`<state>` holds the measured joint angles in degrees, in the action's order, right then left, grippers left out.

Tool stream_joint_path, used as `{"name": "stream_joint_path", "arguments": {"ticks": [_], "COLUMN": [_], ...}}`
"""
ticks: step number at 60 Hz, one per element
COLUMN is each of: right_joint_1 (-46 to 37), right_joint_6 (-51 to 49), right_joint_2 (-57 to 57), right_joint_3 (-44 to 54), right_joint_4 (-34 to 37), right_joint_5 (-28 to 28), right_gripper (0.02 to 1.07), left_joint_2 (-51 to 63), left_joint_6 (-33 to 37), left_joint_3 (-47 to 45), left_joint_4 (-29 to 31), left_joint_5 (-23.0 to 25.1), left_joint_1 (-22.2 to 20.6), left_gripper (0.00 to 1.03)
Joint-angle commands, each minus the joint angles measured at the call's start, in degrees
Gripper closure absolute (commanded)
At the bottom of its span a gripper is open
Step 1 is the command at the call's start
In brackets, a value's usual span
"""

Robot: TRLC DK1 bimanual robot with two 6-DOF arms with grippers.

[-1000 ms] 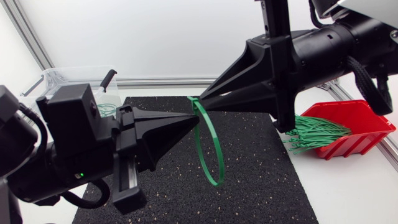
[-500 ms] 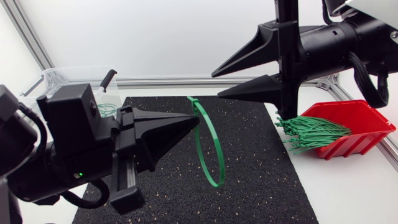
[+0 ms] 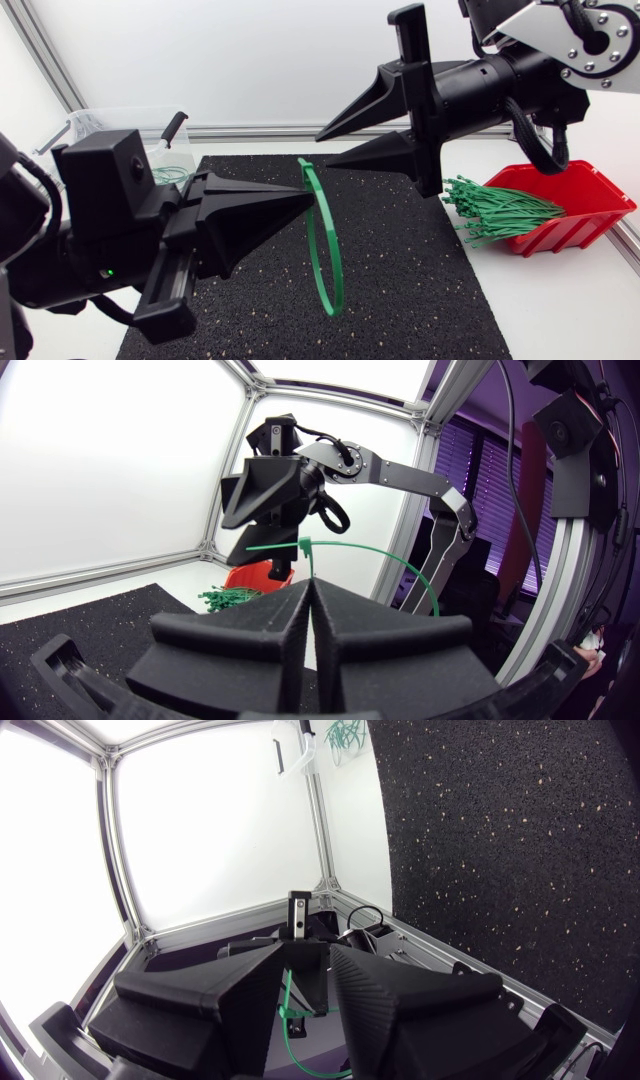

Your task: Take a green cable tie from the red box, thread the tail through the head to close it, then place it in the transparent bin on the left.

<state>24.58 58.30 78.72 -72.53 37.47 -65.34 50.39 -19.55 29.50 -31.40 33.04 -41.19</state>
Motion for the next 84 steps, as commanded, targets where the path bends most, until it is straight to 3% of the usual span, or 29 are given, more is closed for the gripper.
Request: {"name": "stream_joint_path", "arguments": {"ticks": [1, 35, 46, 84], "right_joint_1": [1.96, 3.99, 4.51, 4.87], "right_joint_6": [-0.30, 0.06, 0.06, -0.30], "right_joint_2": [-0.76, -3.04, -2.08, -1.37], "right_joint_3": [0.46, 0.81, 0.37, -1.03], "right_joint_4": [0.23, 0.85, 0.93, 1.64], "right_joint_5": [-0.40, -0.23, -0.05, 0.21], "right_gripper": [0.70, 0.70, 0.79, 0.82], "left_joint_2": [0.50, 2.87, 2.69, 2.87], "left_joint_6": [-1.45, -1.45, -1.54, -1.45], "left_joint_3": [-0.84, -0.67, -0.67, -0.67], "left_joint_4": [-1.91, -4.02, -4.11, -4.11], "left_joint_5": [1.15, 1.77, 1.77, 1.77], "left_joint_1": [0.85, 1.64, 1.37, 0.76], "left_gripper": [1.00, 1.00, 1.00, 1.00]}}
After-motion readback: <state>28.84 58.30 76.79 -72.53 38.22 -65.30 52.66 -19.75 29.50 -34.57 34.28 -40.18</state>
